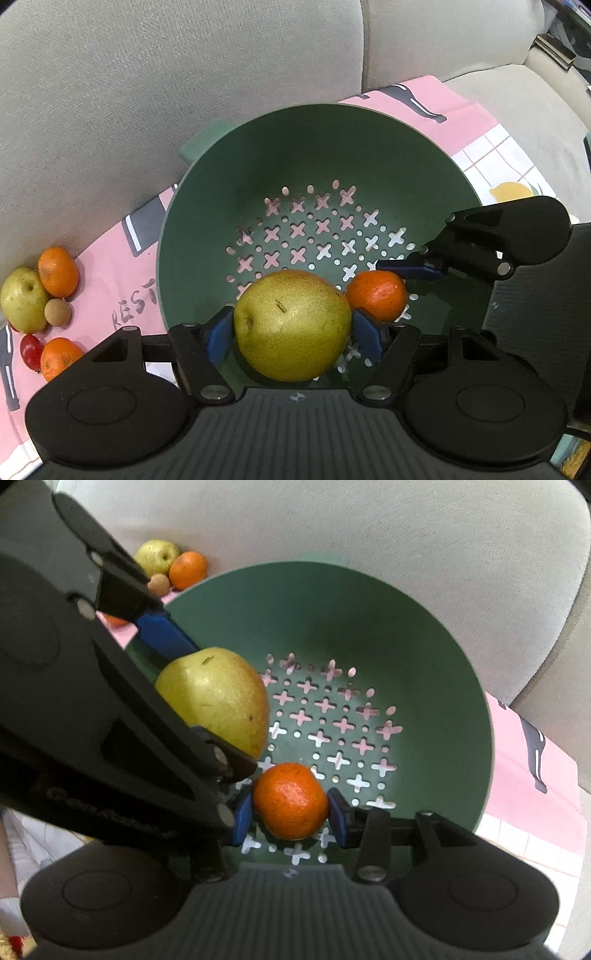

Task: Organize fruits
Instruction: 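Carry the pear in the left tool while the right tool carries the mandarin over the green colander, then open the left tool to drop the pear while the right tool drops the mandarin into the colander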

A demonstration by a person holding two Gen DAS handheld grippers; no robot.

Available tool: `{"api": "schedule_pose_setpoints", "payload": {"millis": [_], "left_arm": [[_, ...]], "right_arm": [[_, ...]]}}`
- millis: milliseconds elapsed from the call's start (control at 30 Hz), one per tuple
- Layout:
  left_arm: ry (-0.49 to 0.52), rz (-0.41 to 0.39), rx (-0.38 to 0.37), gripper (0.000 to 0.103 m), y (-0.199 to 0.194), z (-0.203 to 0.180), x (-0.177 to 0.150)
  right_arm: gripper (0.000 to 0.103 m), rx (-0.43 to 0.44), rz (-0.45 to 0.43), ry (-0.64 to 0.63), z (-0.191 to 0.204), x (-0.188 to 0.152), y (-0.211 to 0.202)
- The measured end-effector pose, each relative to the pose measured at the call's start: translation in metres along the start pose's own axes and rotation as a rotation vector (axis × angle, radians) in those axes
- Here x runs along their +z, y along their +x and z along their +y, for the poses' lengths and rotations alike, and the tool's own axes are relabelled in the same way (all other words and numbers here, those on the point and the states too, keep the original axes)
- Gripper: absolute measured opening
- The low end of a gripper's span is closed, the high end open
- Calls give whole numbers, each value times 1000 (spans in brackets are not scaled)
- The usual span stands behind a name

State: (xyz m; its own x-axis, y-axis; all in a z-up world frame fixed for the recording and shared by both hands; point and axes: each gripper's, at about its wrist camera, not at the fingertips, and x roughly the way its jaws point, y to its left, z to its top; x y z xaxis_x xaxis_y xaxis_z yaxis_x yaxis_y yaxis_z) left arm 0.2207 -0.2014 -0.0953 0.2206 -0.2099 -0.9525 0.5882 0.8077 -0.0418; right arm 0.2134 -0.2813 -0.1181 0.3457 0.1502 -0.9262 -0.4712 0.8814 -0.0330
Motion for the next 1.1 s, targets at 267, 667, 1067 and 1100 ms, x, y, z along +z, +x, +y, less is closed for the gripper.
{"api": "schedule_pose_setpoints", "payload": {"millis": [267, 667, 1067, 1100], "left_arm": [[-4, -3, -15, 79, 2, 5, 2], [-7, -42, -21, 78, -20, 11, 2], [-41, -161, 16, 78, -79, 17, -25], [-43, -170, 25, 78, -84, 18, -28]], "right_arm": [[41, -4, 12, -16, 2, 2, 5], [62, -65, 13, -50, 5, 10, -6], [81, -142, -32, -35, 14, 13, -43], [83, -143, -40, -20, 14, 13, -47]]}}
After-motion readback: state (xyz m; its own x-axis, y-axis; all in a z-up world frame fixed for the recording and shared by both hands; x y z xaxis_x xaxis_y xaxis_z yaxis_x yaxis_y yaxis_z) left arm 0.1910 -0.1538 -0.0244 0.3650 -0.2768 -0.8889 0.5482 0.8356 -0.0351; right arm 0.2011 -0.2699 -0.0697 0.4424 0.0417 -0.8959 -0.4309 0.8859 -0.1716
